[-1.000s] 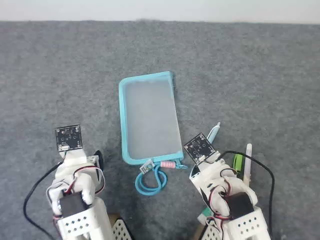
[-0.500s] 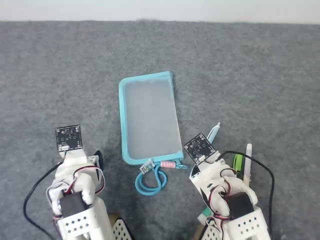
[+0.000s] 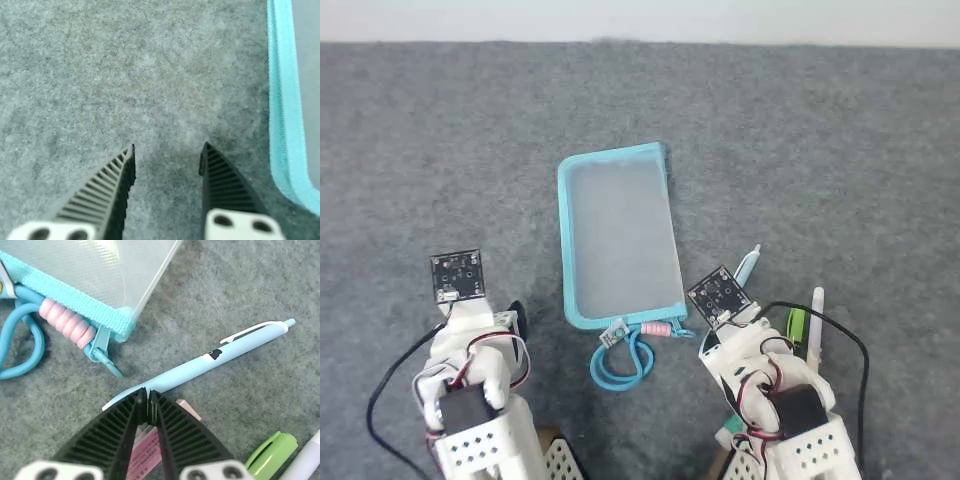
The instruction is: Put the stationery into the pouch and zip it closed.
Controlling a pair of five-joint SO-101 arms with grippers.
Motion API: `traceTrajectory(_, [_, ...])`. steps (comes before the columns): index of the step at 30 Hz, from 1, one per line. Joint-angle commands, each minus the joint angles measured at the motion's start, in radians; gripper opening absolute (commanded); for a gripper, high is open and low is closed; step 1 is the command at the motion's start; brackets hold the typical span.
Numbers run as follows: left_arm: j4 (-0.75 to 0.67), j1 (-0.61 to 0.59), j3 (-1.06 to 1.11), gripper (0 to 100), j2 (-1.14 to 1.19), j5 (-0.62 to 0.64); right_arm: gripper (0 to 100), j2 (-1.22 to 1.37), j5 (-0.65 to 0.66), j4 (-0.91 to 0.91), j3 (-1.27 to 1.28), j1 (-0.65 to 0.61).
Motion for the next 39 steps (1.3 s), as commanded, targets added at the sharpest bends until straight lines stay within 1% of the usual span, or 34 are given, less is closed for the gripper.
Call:
traceTrajectory(1, [0.005, -0.003, -0.007, 20, -0.020, 0.009, 1.1, -0.001, -0.018, 0.007, 0.020, -0.005])
traceTrajectory(20, [0.005, -0.003, -0.007, 20, -0.020, 0.009, 1.0, 0.007, -0.021, 0.008, 0.020, -0.007])
traceTrajectory(23, [0.005, -0.003, -0.007, 20, -0.020, 0.009, 0.9, -0.002, -0.018, 0.074, 0.020, -0.004])
traceTrajectory(26, [0.005, -0.003, -0.007, 20, -0.020, 0.009, 0.9, -0.012, -0.020, 0.045, 0.020, -0.005])
traceTrajectory(29, [0.005, -0.003, -0.007, 20, -0.020, 0.009, 0.9, -0.012, -0.017, 0.010, 0.020, 0.008])
traceTrajectory(32, [0.005, -0.003, -0.007, 20, -0.020, 0.009, 1.0, -0.010, -0.005, -0.016, 0.018, 0.074])
traceTrajectory(34, [0.005, -0.005, -0.007, 20, -0.020, 0.009, 1.3, -0.010, 0.078, -0.074, 0.018, 0.160])
traceTrajectory(37, [0.005, -0.003, -0.007, 20, -0.020, 0.009, 1.3, -0.012, 0.313, -0.166, 0.018, 0.314])
traceTrajectory(39, [0.005, -0.005, -0.007, 20, -0.020, 0.009, 0.9, -0.012, 0.420, -0.202, 0.005, 0.392])
